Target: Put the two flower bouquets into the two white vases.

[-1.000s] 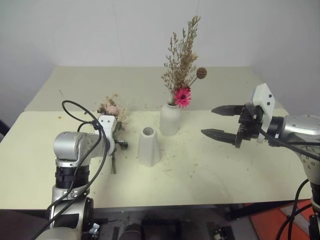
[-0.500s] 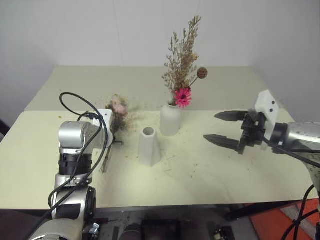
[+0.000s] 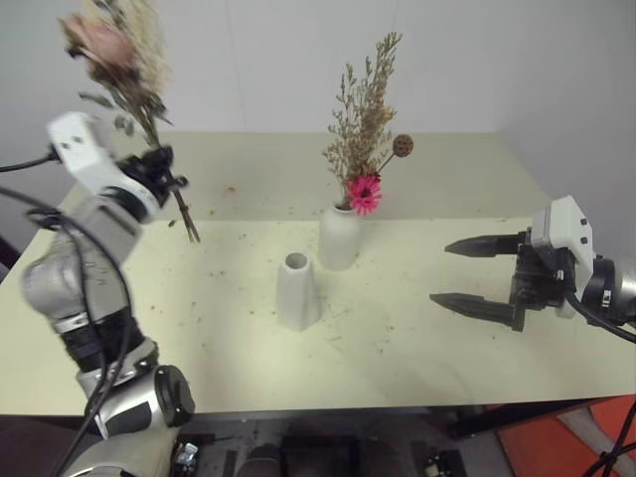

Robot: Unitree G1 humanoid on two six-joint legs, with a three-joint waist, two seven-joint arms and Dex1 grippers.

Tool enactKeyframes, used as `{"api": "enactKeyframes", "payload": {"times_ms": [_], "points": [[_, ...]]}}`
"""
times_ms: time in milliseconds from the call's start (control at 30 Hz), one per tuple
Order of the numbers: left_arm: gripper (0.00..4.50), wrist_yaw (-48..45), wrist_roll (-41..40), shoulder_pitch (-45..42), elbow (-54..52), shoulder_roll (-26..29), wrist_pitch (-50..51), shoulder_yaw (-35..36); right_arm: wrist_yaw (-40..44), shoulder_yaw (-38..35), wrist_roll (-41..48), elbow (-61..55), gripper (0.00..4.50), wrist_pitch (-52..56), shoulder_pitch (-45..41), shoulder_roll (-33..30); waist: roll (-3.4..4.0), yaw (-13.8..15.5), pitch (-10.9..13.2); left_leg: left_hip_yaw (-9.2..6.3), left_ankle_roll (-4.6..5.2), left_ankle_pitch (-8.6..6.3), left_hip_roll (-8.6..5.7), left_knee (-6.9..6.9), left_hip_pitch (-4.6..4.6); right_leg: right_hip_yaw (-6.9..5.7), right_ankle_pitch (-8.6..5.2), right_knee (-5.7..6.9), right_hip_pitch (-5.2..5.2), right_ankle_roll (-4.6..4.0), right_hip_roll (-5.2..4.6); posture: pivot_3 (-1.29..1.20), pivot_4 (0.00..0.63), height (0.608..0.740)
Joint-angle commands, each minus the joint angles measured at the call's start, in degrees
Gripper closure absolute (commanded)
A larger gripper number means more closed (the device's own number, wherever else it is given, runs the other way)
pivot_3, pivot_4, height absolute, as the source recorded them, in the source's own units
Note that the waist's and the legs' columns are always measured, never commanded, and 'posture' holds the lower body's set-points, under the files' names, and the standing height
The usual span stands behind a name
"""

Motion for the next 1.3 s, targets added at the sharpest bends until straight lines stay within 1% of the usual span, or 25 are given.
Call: {"api": "enactKeyframes", "payload": {"times_ms": [33,133,167,267,333,367,500,567,733,833,1067,1300], "points": [[4.37,-17.17,-9.98,1.06,0.49,1.78,-8.66,1.38,-1.40,-3.15,-1.04,-2.28,0.00,-2.61,2.03,0.44,0.00,0.13,0.00,0.00,0.00,0.00,0.00,0.02,0.01,-0.02,0.00,-0.01,0.04,0.01,0.00,0.00,0.150,0.740],[4.37,-37.54,-15.78,3.69,4.07,3.58,-13.37,-1.15,-3.18,-3.58,-1.28,-3.72,0.00,-3.36,3.83,1.77,0.01,-0.06,-0.01,0.03,0.00,0.00,0.00,0.03,0.03,-0.02,-0.01,-0.03,0.06,0.01,0.00,0.00,0.150,0.740],[4.37,-41.41,-16.94,3.38,6.20,3.91,-13.98,-2.15,-3.79,-3.77,-1.42,-4.24,0.00,-3.36,4.37,2.09,0.01,-0.05,-0.01,0.04,0.00,0.00,0.00,0.03,0.03,-0.02,-0.01,-0.02,0.05,0.01,0.02,0.00,0.150,0.740],[4.37,-46.20,-17.20,-1.00,15.48,4.32,-15.04,-5.76,-5.37,-5.03,-1.07,-6.48,0.00,-2.85,6.55,2.96,0.01,0.30,0.00,0.02,0.01,0.01,0.01,0.13,0.04,-0.06,-0.05,0.03,0.11,0.06,0.05,0.00,0.150,0.740],[4.37,-49.13,-15.82,-4.07,21.62,4.11,-16.34,-8.83,-6.04,-7.03,-0.59,-8.49,0.00,-2.38,9.07,3.45,-0.01,0.45,-0.01,0.00,0.01,0.01,0.02,0.22,0.01,-0.08,-0.24,0.02,0.12,0.39,0.07,0.00,0.150,0.740],[4.37,-50.50,-15.64,-5.09,23.93,4.15,-16.71,-9.76,-6.49,-7.49,-0.39,-9.27,0.00,-2.16,9.80,3.59,-0.01,0.46,-0.01,-0.02,0.01,0.01,0.02,0.24,0.00,-0.09,-0.26,0.01,0.15,0.41,0.07,0.00,0.150,0.740],[4.37,-54.17,-14.24,-10.47,34.28,3.31,-17.45,-13.30,-8.38,-9.90,-0.45,-12.67,0.00,-1.65,14.29,4.63,-0.02,0.24,-0.02,-0.01,0.04,-0.01,0.01,0.26,-0.04,-0.05,-0.22,-0.02,0.12,0.36,0.06,0.00,0.150,0.740],[4.37,-55.71,-13.80,-11.76,36.48,3.08,-17.93,-14.44,-9.12,-10.64,0.10,-13.52,0.00,-1.36,15.52,5.05,-0.02,-0.12,-0.01,-0.03,0.05,-0.02,0.02,0.26,-0.07,-0.07,-0.12,-0.02,0.10,0.19,0.07,0.00,0.150,0.740],[4.37,-57.62,-13.18,-14.36,40.20,1.15,-17.24,-17.46,-11.93,-10.82,-0.27,-16.57,0.00,-1.32,18.18,6.66,-0.02,-0.29,-0.01,-0.03,0.06,-0.02,0.03,0.26,-0.07,-0.04,-0.13,0.02,0.07,0.20,0.07,0.00,0.150,0.740],[4.37,-58.83,-11.17,-13.86,39.15,-0.01,-17.98,-20.67,-12.93,-10.18,-0.57,-16.49,0.00,-1.51,18.47,7.13,-0.02,-0.25,-0.01,-0.03,0.05,-0.02,0.01,0.26,-0.07,-0.04,-0.16,0.01,0.10,0.26,0.07,0.00,0.150,0.740],[4.37,-57.44,-12.60,-12.21,36.51,-1.23,-14.47,-21.50,-14.08,-8.06,-2.29,-15.41,0.00,-2.32,18.41,7.14,-0.02,-0.35,-0.01,-0.04,0.06,-0.02,0.02,0.26,-0.08,-0.03,-0.15,0.01,0.06,0.25,0.08,0.00,0.150,0.740],[4.37,-56.14,-12.36,-9.77,31.88,-1.93,-13.85,-22.65,-14.78,-7.01,-2.88,-14.54,0.00,-2.37,17.46,6.79,-0.02,-0.17,-0.01,-0.04,0.06,-0.02,0.02,0.26,-0.08,-0.03,-0.16,0.01,0.08,0.25,0.07,0.00,0.150,0.740]]}}
